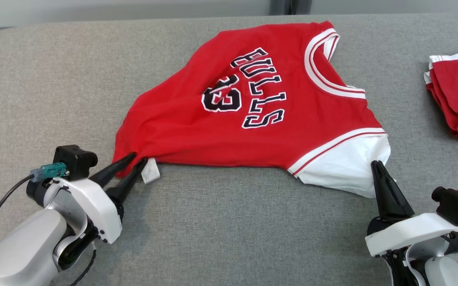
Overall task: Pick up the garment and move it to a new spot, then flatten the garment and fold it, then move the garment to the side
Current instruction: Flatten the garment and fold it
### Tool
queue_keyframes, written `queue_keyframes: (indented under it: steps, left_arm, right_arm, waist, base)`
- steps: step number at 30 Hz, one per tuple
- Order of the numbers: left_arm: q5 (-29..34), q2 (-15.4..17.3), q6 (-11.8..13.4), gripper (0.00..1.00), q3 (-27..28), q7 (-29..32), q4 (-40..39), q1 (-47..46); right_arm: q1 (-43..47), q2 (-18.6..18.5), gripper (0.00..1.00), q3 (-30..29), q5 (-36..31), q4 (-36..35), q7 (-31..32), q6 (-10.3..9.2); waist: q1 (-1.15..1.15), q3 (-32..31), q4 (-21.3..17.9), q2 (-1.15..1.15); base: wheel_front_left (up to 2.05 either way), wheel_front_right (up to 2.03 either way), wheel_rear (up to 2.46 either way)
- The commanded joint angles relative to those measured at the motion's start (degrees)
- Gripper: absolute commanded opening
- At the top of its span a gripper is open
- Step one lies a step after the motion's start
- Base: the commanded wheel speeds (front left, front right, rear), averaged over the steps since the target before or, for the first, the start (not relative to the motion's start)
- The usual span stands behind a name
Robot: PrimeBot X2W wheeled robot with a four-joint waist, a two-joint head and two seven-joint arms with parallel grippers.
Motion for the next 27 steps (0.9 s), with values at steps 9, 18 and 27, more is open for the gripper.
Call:
queue_keyframes:
  steps: [9, 18, 27]
  left_arm:
    - [-1.6, 0.8, 5.1, 1.00, 2.6, -5.9, 1.7, 6.5]
    - [-2.3, -0.2, 16.8, 1.00, 9.5, -11.2, -7.7, 22.1]
    - [13.5, -10.2, 22.2, 1.00, 26.9, -11.4, -19.8, 41.6]
  right_arm:
    - [2.6, -0.3, 1.00, -1.3, -8.8, 2.5, 1.4, 0.03]
    - [9.3, -0.3, 1.00, -5.6, -19.1, 2.4, -2.4, 0.03]
    - [15.1, -0.3, 1.00, -8.5, -24.4, 1.6, -11.1, 0.02]
  waist:
    - [0.00, -4.6, -0.8, 0.00]
    - [0.00, -12.7, -0.5, 0.00]
    - [0.00, -18.5, -0.1, 0.00]
  base:
    - [0.00, 0.00, 0.00]
    - [0.00, 0.00, 0.00]
    - [0.00, 0.00, 0.00]
